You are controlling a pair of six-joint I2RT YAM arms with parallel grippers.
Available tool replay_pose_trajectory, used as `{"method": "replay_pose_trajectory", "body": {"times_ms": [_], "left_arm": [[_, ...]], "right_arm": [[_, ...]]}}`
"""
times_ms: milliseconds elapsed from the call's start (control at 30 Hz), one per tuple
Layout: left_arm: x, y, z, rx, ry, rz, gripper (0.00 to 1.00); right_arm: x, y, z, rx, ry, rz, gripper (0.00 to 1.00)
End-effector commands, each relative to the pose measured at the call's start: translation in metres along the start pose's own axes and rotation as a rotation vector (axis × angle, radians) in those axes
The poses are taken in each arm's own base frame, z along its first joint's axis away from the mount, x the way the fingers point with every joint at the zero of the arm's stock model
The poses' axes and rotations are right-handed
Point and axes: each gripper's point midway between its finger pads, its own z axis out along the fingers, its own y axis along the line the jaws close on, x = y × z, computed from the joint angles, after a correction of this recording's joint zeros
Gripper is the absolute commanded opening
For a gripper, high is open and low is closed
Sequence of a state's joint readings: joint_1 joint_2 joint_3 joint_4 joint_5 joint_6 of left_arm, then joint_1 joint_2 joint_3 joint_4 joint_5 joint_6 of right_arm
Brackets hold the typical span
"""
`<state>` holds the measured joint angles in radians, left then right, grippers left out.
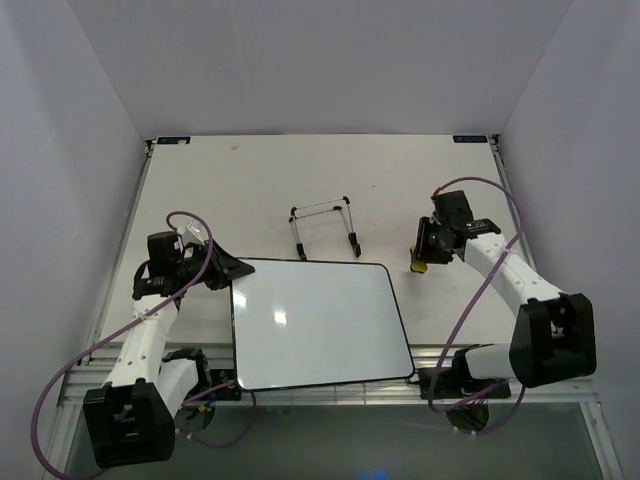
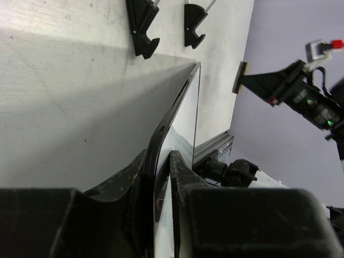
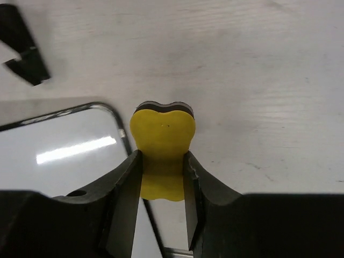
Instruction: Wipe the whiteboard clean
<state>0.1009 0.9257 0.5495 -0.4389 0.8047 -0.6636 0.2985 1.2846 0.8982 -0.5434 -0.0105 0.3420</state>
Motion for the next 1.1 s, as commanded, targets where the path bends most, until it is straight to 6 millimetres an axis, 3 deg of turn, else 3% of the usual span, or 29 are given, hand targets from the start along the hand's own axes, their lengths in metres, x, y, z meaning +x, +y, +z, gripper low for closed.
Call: {"method": "replay_pose_trajectory", "body": {"times_ms": [0,167,300,467,667,1067], "left_arm": [[0.004,-0.015,-0.003,0.078,0.015,0.066,0.00],[0.008,-0.023,-0.004,0.116,0.037,0.063,0.00],[0.008,-0.026,-0.005,0.129,0.034,0.054,0.00],[0.011,-0.031,-0.006,0.155,0.048,0.058,0.00],[0.014,-0.030,-0.004,0.170,0.063,0.032,0.00],[0.007,-0.051,-0.013,0.240,0.020,0.081,0.00]], "right_arm": [[0.002,-0.049,0.016,0.150,0.067,-0.001,0.24],[-0.024,-0.076,0.039,0.230,0.083,-0.017,0.24],[-0.024,-0.083,0.064,0.216,0.141,-0.066,0.25],[-0.019,-0.085,0.073,0.203,0.177,-0.088,0.43],[-0.017,-0.078,0.067,0.166,0.176,-0.088,0.63],[-0.028,-0.070,0.023,0.173,0.103,-0.070,0.65]]}}
